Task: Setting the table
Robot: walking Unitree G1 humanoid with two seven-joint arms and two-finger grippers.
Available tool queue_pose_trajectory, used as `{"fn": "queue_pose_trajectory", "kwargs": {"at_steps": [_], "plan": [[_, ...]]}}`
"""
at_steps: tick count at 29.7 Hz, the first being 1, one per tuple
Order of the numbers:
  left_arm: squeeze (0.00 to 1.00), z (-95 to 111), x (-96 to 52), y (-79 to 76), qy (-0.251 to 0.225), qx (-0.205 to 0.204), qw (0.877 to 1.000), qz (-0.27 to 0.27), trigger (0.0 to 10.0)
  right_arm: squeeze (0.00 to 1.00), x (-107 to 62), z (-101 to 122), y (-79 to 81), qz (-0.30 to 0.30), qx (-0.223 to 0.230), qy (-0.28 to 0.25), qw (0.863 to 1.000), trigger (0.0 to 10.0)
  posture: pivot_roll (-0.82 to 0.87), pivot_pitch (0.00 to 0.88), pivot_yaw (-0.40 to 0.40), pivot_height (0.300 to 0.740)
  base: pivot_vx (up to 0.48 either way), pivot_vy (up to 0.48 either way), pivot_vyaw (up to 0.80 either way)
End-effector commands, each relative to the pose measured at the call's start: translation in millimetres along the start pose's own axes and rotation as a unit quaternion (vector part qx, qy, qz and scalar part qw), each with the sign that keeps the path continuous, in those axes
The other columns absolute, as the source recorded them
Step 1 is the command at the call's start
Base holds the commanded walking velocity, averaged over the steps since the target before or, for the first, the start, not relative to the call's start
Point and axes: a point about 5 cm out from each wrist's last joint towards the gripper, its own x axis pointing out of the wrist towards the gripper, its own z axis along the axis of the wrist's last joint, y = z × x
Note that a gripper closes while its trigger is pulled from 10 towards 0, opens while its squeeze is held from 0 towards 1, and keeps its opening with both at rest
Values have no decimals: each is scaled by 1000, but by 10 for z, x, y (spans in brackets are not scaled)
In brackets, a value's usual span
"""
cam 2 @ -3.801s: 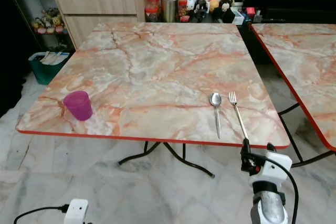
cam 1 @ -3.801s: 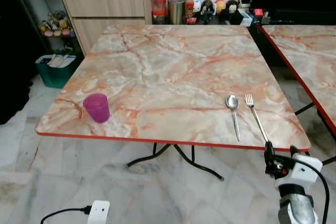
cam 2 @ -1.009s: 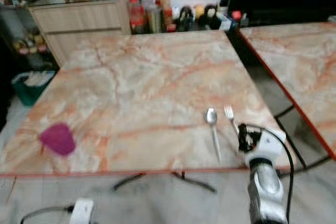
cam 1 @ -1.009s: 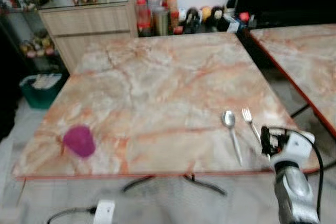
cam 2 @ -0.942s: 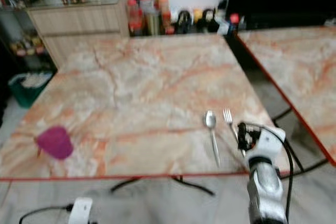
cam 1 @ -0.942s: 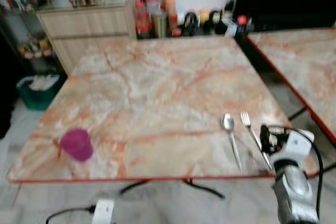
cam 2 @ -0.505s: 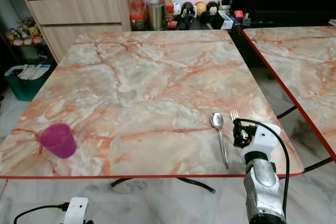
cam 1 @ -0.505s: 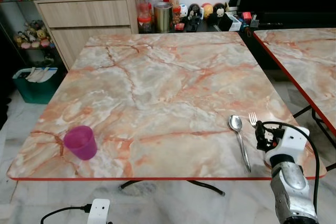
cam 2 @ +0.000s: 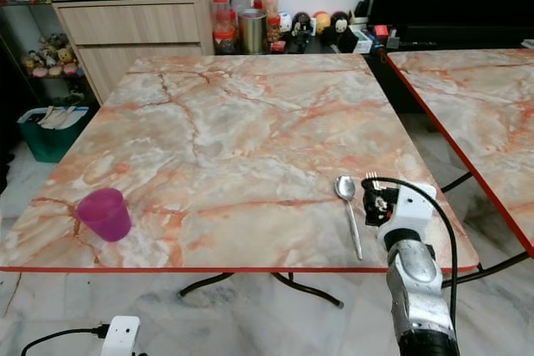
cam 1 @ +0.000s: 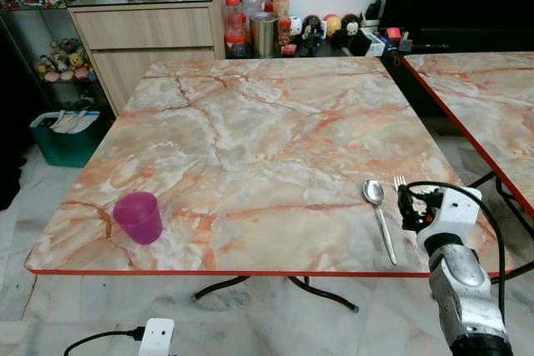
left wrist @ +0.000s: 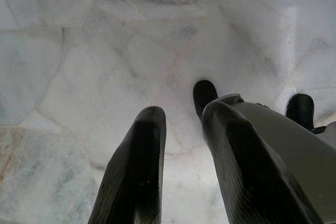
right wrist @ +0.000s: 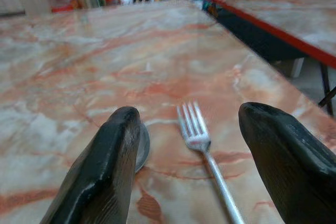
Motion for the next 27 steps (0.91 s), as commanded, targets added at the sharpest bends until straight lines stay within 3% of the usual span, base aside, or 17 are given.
{"fn": "queue_pose_trajectory", "kwargs": {"at_steps": [1, 7, 27], "plan": [[0, -31, -5, 17, 8, 5, 1000, 2, 10000, 0, 21, -51, 64, 16, -10, 22, 1000, 10000, 6, 0, 8, 736, 0, 0, 0], [0, -36, -6, 20, 9, 7, 1000, 3, 10000, 0, 2, -219, 176, 49, -1, 61, 997, 10000, 7, 0, 11, 736, 0, 0, 0], [0, -51, -7, 2, 11, 5, 1000, 1, 10000, 0, 24, -237, 230, 53, 9, 65, 996, 10000, 11, 0, 10, 736, 0, 0, 0]]}}
